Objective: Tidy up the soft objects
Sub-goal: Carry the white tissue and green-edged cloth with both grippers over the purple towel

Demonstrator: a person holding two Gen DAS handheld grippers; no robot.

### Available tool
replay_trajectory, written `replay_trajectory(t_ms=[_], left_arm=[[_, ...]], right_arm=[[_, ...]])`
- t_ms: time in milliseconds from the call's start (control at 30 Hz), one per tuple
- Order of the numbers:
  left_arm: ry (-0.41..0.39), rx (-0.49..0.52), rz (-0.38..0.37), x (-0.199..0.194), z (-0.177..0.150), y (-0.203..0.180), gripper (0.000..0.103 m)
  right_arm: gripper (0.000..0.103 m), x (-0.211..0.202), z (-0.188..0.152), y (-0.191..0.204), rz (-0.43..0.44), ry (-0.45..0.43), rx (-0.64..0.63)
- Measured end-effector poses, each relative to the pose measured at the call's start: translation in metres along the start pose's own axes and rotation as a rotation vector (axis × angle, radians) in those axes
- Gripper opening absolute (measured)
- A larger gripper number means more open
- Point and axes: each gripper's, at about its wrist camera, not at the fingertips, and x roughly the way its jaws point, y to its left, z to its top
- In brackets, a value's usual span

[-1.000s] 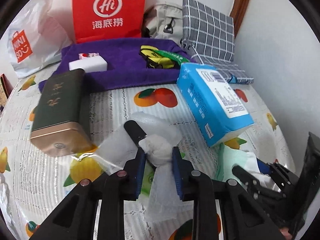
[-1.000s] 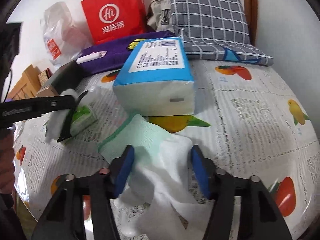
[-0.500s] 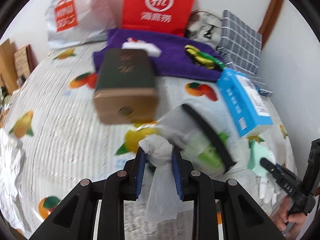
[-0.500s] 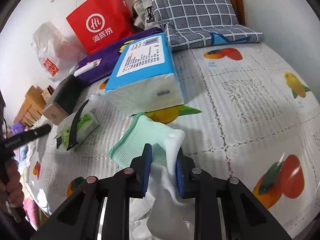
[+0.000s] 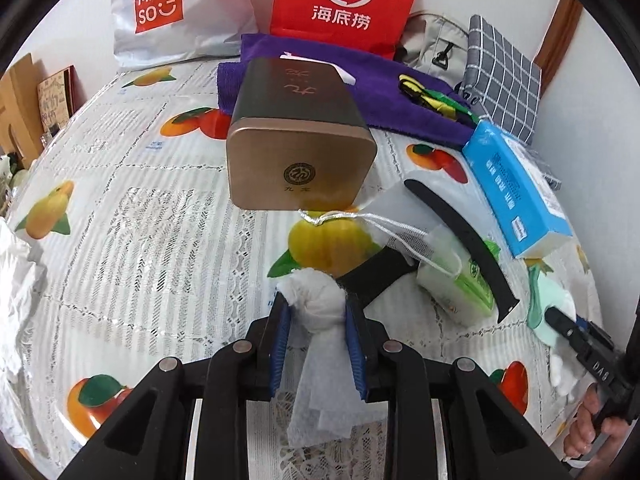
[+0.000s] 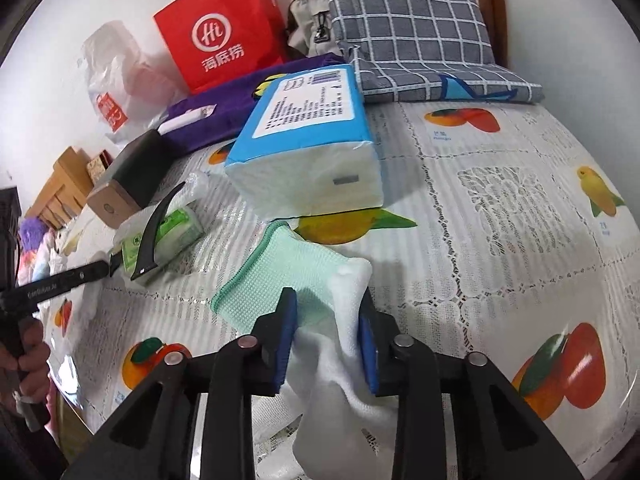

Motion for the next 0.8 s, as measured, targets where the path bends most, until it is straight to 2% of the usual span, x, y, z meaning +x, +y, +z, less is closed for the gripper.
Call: replay_trajectory(t_ms=[133,267,333,400,467,567,667,800], left_arm=[[0.010,0.026,-0.020,0.001,0.002,0.001,0.026],[0.023,0.033,-0.018,0.002,0.004,-0.001,0.026],[0.034,0.024,-0.026,0.003,0.006,0.001,0.026],[0.035,0.020,-0.027,0.002,0.006,0.002,0.025],[0.030,0.031,-0.016,0.001,0.006,0.000,0.024],[0.027,0.047,-0.027,-0.005,0.008,-0.004,0.024],[0.011,0.052,-0.030,-0.015,0.014,-0.006,0.024],[-0.015,0.036,-0.027,-0.028,0.025,-0.005,0.024]], right_arm=[[0.054,0.002,0.000,0.009,0.013,0.012,-0.041],[0.057,0.006,0.001,0.021,-0.040,0.026,-0.071],[0.053,0.007,0.000,0.025,-0.075,0.023,-0.075],[0.042,0.006,0.001,0.025,-0.092,0.026,-0.071],[0.014,0.004,0.003,0.022,-0.083,0.039,-0.046],[0.011,0.002,0.008,0.020,-0.050,0.075,-0.042],[0.011,-0.007,0.013,0.025,-0.076,0.054,-0.074],[0.011,-0.023,0.029,0.029,-0.058,0.015,-0.072]])
